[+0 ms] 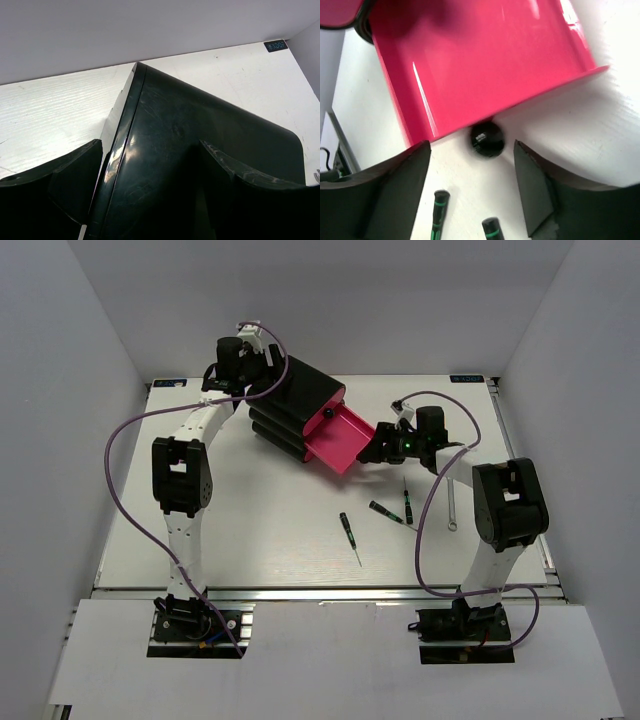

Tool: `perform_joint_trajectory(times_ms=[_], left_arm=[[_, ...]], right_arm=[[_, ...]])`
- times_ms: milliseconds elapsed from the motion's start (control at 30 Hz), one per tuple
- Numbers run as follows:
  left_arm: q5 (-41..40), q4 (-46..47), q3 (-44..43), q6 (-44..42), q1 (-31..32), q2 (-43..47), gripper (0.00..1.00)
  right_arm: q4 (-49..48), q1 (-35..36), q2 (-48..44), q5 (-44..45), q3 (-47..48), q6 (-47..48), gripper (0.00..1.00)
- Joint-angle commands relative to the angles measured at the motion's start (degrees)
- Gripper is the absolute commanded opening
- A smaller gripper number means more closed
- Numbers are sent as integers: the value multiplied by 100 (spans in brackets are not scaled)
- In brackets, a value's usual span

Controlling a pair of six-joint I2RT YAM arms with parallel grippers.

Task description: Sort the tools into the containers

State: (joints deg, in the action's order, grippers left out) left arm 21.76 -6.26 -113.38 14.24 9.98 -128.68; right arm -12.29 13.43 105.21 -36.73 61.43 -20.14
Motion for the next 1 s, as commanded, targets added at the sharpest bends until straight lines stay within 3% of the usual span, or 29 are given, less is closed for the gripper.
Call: perform_joint_trajectory(times_ms=[0,200,300,367,433,500,567,600,633,667,700,767,800,833,967], left_arm=[[-312,-885,-17,-79,-22,-69,86],[-1269,-1157,-491,246,-40,185,88],[-1919,-1316,-588,342,-40,361,88],[-2410,-1369,-545,413,-40,650,87],[-3132,-1500,-536,422,-22,1018,78],[-3519,-1510,-379,500,-31,1327,68],[-3705,-1448,-159,527,-22,1852,56],[-3705,-1439,68,562,-13,2021,45],[-3601,-1483,193,667,4,2188,31],[-3487,-1544,324,764,22,2511,28],[-3355,-1701,682,886,39,2689,27],[-2915,-1904,1106,1343,127,3206,32],[-2827,-2149,1360,1492,179,3392,38],[-2748,-2256,1911,1772,232,3585,54],[-2852,-2581,3513,2538,688,4683,73]], right_arm=[[577,-51,-79,-265,378,579,74],[1641,-77,-816,25,168,1774,76],[2239,-78,-1229,429,36,2275,76],[2607,-43,-1467,1147,-52,2917,76],[2339,-7,-2011,2172,-358,3583,89],[1699,-42,-2537,2991,-1061,3789,89],[1983,-225,-2593,2761,-1055,4016,89],[2847,-305,-2393,2220,-854,4044,61],[3264,-349,-2260,2058,-634,4001,44],[3590,-359,-2163,1934,-484,3896,30],[3768,-341,-2119,1924,-465,3738,26],[3787,-280,-2180,2064,-622,3352,28],[3744,-227,-2224,2404,-780,3246,31],[3691,-175,-2198,2529,-825,3123,34],[3796,-157,-1716,2654,-799,2762,49]])
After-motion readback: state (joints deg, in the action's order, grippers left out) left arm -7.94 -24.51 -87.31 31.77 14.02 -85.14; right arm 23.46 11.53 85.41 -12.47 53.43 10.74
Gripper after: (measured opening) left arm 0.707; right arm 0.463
